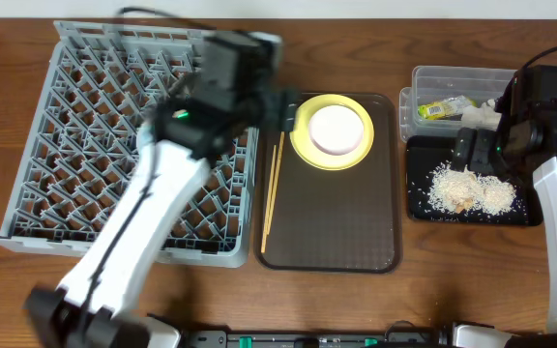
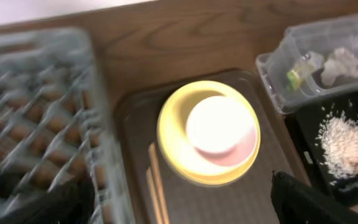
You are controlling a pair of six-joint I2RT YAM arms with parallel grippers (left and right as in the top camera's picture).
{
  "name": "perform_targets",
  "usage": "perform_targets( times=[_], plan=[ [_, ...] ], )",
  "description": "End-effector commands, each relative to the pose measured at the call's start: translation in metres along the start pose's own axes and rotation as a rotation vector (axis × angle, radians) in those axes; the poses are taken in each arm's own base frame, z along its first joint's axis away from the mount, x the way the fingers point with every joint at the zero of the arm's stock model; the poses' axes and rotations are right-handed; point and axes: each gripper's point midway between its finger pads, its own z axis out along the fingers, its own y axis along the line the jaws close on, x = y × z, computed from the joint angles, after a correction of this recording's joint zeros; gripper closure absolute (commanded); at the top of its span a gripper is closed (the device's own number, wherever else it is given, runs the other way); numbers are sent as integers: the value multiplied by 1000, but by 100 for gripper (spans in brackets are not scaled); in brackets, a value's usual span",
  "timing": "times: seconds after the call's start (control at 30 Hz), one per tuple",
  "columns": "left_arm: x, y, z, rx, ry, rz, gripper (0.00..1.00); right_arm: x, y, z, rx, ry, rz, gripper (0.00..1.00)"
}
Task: Sort waste into correct bins and load items into the dishwasher
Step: 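Move the left gripper to the yellow plate and grasp the pink bowl, then carry the pink bowl left over the dish rack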
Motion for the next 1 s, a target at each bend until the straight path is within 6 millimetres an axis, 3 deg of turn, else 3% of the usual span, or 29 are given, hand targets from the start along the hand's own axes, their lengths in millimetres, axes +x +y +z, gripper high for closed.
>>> perform_targets(
  times=[0.0, 0.27, 0.53, 0.8, 0.97],
  plan=[
    [10, -23, 42, 10, 38, 171, 9, -5, -3, -5, 11, -21, 17, 1],
    [47, -80, 126, 92, 92, 262, 9, -4, -3, -5, 11, -18, 17, 1],
    [94, -94, 177, 106, 191, 295, 12, -1, -3, -5, 14, -7, 16, 1],
    [125, -86, 199, 91, 274, 296, 33, 0, -4, -5, 14, -2, 16, 1],
    [132, -83, 197, 85, 305, 296, 63, 0, -4, -5, 14, -2, 16, 1]
  ],
)
